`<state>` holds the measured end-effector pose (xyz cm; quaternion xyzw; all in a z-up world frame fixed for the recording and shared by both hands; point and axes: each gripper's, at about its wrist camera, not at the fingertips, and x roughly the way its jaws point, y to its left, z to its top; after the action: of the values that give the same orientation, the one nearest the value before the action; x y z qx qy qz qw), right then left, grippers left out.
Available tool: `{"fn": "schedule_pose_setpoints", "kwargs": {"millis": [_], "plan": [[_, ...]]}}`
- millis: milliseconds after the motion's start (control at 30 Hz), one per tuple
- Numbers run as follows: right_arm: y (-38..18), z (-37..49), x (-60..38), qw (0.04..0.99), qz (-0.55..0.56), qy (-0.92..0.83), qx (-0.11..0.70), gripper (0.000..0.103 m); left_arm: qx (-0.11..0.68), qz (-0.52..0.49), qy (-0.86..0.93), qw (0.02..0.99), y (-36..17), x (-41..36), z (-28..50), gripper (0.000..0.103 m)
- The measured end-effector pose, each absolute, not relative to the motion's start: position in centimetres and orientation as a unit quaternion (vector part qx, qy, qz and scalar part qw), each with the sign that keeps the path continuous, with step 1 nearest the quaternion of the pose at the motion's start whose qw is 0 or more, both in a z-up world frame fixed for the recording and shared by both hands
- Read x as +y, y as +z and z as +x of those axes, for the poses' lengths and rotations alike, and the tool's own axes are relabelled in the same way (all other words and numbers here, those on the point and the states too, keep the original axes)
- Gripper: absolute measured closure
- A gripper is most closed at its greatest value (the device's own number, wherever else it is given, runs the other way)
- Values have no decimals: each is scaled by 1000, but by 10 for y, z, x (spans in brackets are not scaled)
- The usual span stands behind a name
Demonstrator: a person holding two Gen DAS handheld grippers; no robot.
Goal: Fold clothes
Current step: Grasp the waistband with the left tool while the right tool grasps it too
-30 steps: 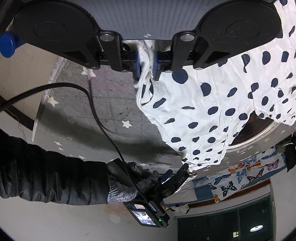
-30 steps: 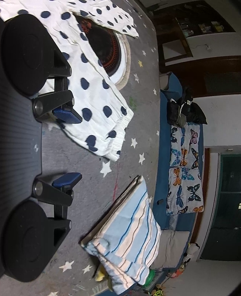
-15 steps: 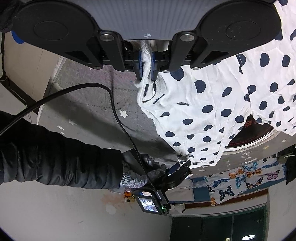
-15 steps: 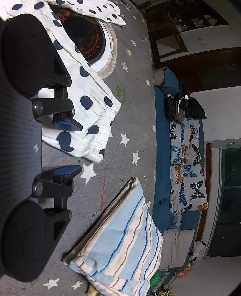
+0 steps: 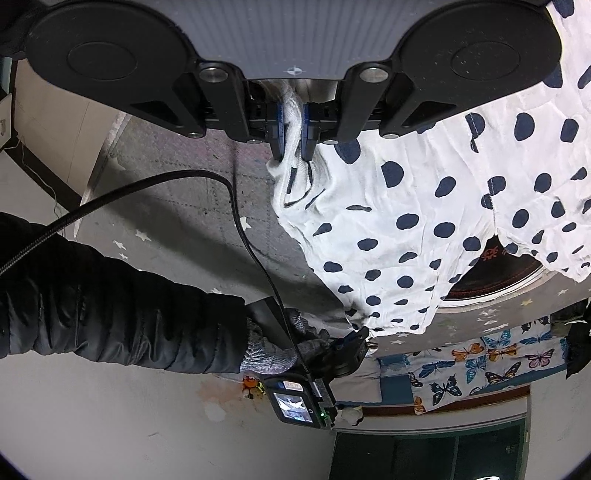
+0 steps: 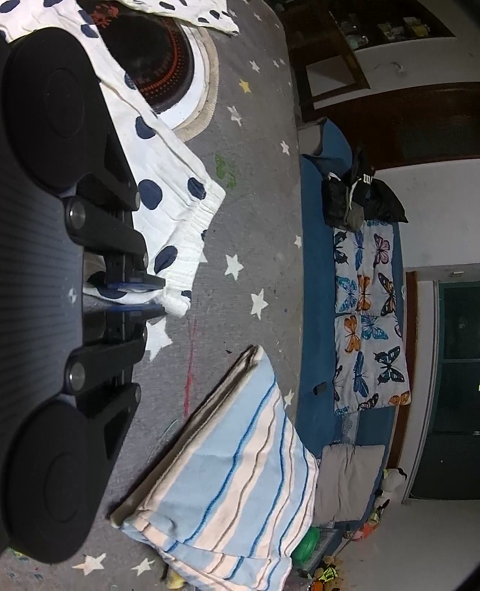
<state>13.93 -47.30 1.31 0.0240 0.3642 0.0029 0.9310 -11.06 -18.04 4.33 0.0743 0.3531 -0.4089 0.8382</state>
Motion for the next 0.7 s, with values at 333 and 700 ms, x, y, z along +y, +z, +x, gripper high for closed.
{"fn": "schedule_pose_setpoints", "kwargs": {"millis": [333, 700], "plan": [[38, 135, -468, 937, 23, -9, 348, 99, 348, 47, -400, 846, 47, -166, -116, 95], [36, 134, -462, 935, 26, -15, 354, 100, 347, 39, -393, 850, 49, -160, -116, 95]]}}
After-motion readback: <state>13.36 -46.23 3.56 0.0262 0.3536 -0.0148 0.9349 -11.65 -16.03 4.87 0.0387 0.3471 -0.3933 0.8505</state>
